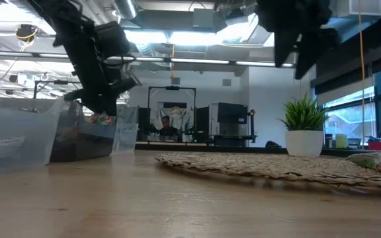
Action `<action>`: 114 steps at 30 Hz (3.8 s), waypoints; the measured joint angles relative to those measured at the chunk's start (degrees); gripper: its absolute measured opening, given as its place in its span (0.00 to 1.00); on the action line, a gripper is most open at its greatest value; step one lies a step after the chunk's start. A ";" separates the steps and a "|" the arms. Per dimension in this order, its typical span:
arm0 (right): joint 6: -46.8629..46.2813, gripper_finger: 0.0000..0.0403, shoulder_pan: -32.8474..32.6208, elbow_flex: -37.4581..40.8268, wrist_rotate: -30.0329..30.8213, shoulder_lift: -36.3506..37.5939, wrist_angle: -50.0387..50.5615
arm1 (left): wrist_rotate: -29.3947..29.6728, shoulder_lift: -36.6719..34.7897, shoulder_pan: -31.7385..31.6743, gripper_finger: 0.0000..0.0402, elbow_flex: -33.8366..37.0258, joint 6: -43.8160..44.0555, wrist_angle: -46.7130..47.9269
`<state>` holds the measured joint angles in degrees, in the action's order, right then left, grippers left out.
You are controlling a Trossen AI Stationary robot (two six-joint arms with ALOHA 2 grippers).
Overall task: Pick and place Granola Bars by type
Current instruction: Put the yellow granola bar into the top transparent bin
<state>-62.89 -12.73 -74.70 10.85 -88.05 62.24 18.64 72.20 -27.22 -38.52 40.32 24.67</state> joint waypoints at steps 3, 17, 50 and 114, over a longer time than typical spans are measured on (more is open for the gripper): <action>-2.95 0.74 0.00 0.00 -0.13 0.00 3.19 | 1.23 1.51 -0.55 0.17 0.00 -2.10 -1.42; -14.95 0.74 -4.43 0.00 -2.64 -0.37 5.99 | 0.62 4.01 -1.95 0.17 0.00 -2.11 -3.56; -31.29 0.68 -13.79 7.80 -13.07 -12.46 0.39 | -3.34 3.24 -1.90 0.44 0.00 1.05 -4.38; -31.00 0.22 -13.68 15.33 -3.56 -11.47 -14.76 | -12.18 -8.84 2.43 0.43 0.01 -9.78 -20.79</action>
<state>-93.89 -26.41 -59.36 7.29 -99.53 47.48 6.46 63.36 -24.79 -38.51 30.55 3.88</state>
